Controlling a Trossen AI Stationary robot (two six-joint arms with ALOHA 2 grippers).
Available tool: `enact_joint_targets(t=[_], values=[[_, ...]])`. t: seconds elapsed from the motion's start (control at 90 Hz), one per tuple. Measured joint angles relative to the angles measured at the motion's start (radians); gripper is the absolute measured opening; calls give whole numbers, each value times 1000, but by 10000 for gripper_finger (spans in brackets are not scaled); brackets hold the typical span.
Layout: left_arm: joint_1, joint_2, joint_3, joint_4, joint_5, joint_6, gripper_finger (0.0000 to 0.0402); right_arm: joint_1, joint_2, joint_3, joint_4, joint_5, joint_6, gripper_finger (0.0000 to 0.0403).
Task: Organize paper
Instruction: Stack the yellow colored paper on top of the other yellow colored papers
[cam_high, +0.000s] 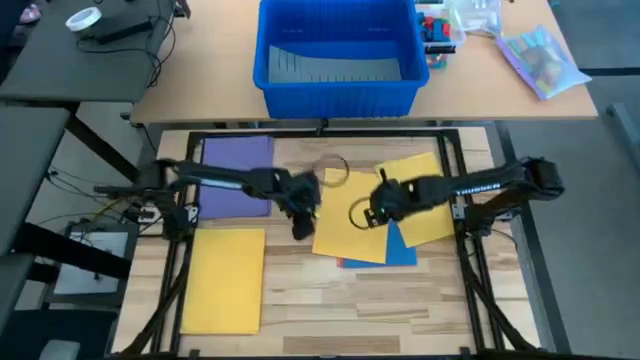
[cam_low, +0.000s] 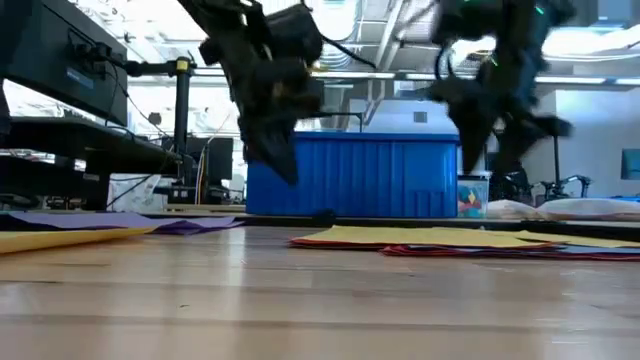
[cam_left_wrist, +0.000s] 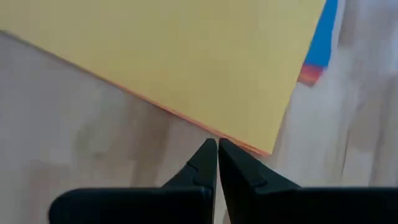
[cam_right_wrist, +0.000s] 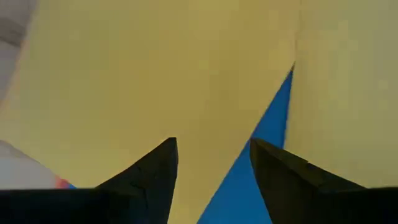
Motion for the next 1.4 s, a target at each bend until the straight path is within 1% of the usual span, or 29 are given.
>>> enact_joint_targets(t=[0.078, 0.178, 0.267, 0.333, 0.389, 0.478, 0.533, 0.633, 0.722, 0.789, 0.911, 1.122, 1.4], values=[[-23, 51, 0, 56, -18, -1, 0, 32, 4, -76, 88, -2, 58, 189], [-35, 108, 0, 121, -37, -9, 0, 59, 8, -136, 113, -1, 123, 186], [-37, 136, 0, 159, -38, -40, 0, 70, 7, -159, 122, 1, 169, 183], [-37, 147, 1, 184, -45, -30, 0, 78, 7, -163, 135, 1, 176, 182], [-37, 150, 0, 182, -69, 5, 0, 80, 20, -163, 166, 1, 176, 181], [-37, 149, 0, 203, -150, 87, 0, 79, 51, -162, 205, 2, 189, 181], [-36, 148, 0, 223, -182, 105, 0, 79, 73, -162, 234, 2, 216, 181], [-29, 147, 0, 261, -182, 104, 0, 80, 100, -162, 282, 1, 221, 181], [-30, 164, 2, 283, -173, 102, 0, 79, 103, -160, 285, -4, 220, 181], [-32, 172, -1, 261, -150, 112, 0, 78, 88, -162, 284, -15, 221, 181], [-36, 198, 3, 284, -127, 117, 0, 79, 61, -162, 283, -24, 221, 181], [-40, 233, 5, 311, -86, 115, 0, 62, 73, -162, 282, -24, 202, 181], [-41, 235, 4, 308, -82, 108, 0, 60, 19, -125, 294, -25, 158, 181]])
